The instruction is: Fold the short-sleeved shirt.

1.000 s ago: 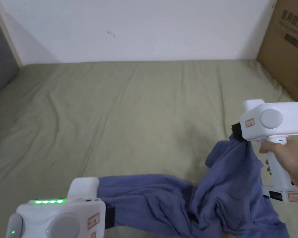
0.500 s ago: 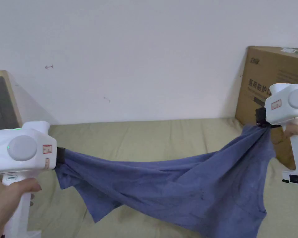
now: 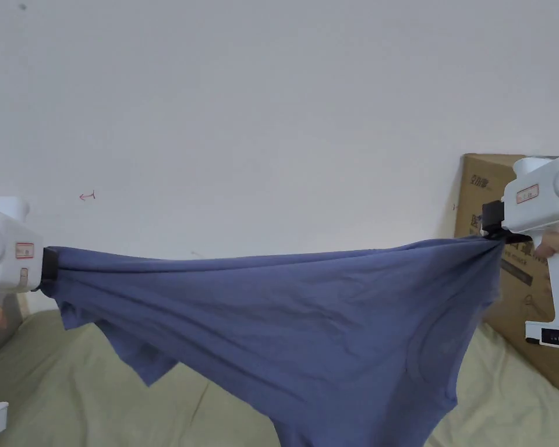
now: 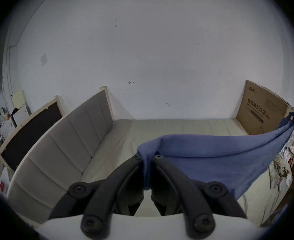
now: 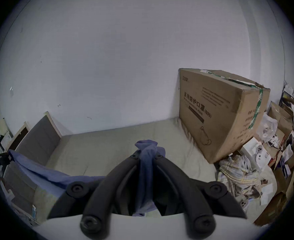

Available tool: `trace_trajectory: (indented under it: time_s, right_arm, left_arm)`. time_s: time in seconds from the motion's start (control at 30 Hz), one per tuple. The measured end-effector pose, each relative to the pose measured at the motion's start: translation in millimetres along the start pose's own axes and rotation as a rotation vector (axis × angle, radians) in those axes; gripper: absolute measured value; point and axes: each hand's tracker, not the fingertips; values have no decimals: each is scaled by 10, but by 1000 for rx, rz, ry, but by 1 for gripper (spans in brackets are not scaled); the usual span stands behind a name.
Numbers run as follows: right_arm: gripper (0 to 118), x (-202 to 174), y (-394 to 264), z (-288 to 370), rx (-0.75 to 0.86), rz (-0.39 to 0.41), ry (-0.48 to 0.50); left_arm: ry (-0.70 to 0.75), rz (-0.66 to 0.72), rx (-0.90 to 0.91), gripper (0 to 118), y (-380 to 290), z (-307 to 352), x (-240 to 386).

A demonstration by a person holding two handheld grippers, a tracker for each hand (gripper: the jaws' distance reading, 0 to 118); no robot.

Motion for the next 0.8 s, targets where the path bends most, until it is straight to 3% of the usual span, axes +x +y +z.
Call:
trace_trajectory:
  time_s: [0.17,0.37,0.53,0.63,0.8]
  right_arm:
    - [10,-113,-556,-294,-105,16,26]
    - [10,-138,-1800,-693,-323,25,28]
    - [10,36,-2995,-828,-536,-19,-17]
    - [10,160,-3513,-742,-620,-30,-45]
    - [10,412,-3897,-735,-643,-20,-49]
  left_arm:
    - [20,-9,-82,5,-593,-110,-113]
    - [49,10,-280,5,-1867,-217,-259]
    - [63,64,-446,5,-3135,-203,-307]
    - [76,4,-534,5,-3678,-126,-273]
    - [47,6,-576,5,-3998,-56,-396]
